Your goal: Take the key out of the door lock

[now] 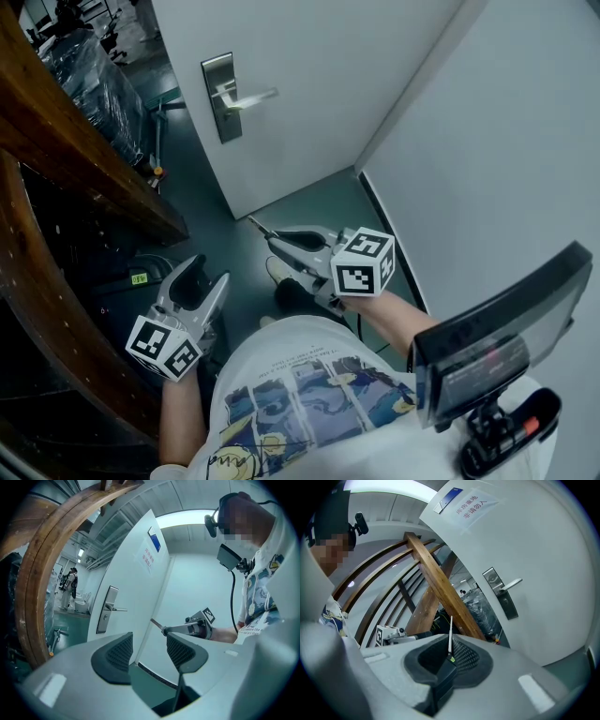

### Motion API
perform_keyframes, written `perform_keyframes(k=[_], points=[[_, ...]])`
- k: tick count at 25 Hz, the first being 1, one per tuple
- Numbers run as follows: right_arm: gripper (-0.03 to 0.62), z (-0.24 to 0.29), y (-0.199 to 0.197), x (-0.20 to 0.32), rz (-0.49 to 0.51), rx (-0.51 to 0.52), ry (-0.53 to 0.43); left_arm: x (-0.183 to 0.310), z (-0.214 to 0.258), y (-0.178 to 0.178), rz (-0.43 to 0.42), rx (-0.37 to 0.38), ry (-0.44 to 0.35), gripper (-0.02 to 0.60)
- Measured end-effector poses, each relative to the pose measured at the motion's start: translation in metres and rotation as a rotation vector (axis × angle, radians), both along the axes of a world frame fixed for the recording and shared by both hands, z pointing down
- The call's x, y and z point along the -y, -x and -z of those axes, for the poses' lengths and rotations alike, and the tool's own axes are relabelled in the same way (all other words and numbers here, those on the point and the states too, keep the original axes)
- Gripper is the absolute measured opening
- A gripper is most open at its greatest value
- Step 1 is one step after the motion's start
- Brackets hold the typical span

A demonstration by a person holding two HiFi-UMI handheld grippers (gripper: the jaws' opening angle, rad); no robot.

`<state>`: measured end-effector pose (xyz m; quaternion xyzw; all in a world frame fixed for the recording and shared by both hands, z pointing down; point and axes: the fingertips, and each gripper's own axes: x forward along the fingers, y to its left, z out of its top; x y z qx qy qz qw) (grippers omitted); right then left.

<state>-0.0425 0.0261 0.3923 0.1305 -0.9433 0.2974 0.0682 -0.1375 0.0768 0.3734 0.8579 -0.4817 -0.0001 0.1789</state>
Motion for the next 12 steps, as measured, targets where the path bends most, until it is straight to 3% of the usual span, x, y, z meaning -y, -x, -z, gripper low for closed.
perform_keyframes(k=[12], points=[[0.026, -0.0054, -0.0022, 0.0047, 0.001, -0.007, -0.001, 0.0031, -0.0062, -0.0011, 0.002, -0.002, 0.012, 0.233]])
